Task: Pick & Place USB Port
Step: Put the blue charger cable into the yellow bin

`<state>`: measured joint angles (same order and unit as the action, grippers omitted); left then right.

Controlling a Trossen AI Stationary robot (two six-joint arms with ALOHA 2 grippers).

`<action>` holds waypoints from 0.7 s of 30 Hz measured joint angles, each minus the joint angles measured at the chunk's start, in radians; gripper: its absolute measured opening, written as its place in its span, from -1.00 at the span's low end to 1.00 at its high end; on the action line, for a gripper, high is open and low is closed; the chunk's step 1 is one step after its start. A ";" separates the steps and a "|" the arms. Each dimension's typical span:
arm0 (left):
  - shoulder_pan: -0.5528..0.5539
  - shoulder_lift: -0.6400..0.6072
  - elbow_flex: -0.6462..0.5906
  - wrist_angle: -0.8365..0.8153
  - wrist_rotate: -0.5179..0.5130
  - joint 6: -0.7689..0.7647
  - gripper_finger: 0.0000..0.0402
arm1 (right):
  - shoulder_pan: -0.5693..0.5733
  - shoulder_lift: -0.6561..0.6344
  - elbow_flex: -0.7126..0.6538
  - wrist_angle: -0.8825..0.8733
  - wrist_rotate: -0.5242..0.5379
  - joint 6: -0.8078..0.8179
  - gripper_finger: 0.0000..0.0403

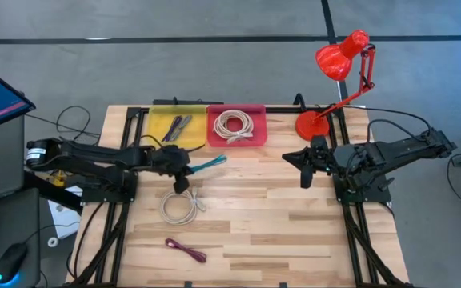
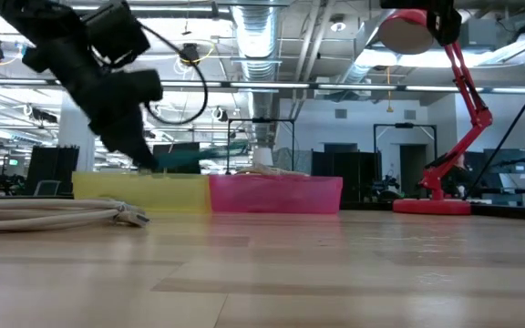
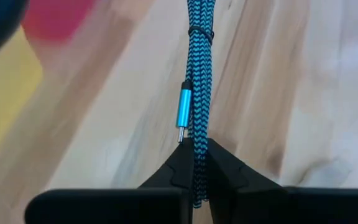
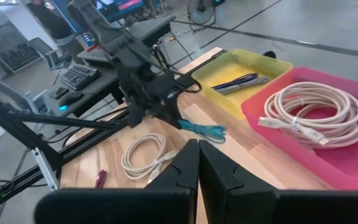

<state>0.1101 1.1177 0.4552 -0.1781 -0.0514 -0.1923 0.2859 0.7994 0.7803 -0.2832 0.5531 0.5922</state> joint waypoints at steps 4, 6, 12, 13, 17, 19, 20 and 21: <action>0.000 -0.034 0.039 -0.001 -0.005 0.009 -0.92 | 0.000 0.000 0.000 0.000 0.012 0.000 -1.00; 0.000 -0.054 0.059 0.002 -0.008 0.027 -0.92 | 0.000 0.000 0.000 0.000 0.019 0.000 -1.00; 0.000 -0.126 0.100 0.008 -0.064 0.037 -0.92 | -0.001 0.000 0.000 0.000 0.025 0.000 -1.00; 0.000 -0.139 0.103 0.009 -0.086 0.038 -0.92 | -0.001 0.000 0.000 0.000 0.025 0.000 -1.00; 0.017 -0.195 0.104 0.008 -0.188 0.041 -0.92 | -0.001 0.000 0.000 0.000 0.053 0.000 -1.00; 0.034 -0.218 0.104 0.007 -0.227 0.068 -0.92 | -0.001 0.000 0.000 0.000 0.078 0.000 -1.00; 0.044 -0.227 0.105 0.008 -0.244 0.083 -0.92 | -0.001 0.000 0.000 0.000 0.088 0.000 -1.00; 0.057 -0.234 0.105 0.009 -0.257 0.090 -0.92 | -0.002 0.000 0.000 0.000 0.099 0.000 -1.00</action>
<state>0.1675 0.8838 0.5602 -0.1692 -0.3084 -0.1024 0.2836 0.7994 0.7803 -0.2836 0.6524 0.5919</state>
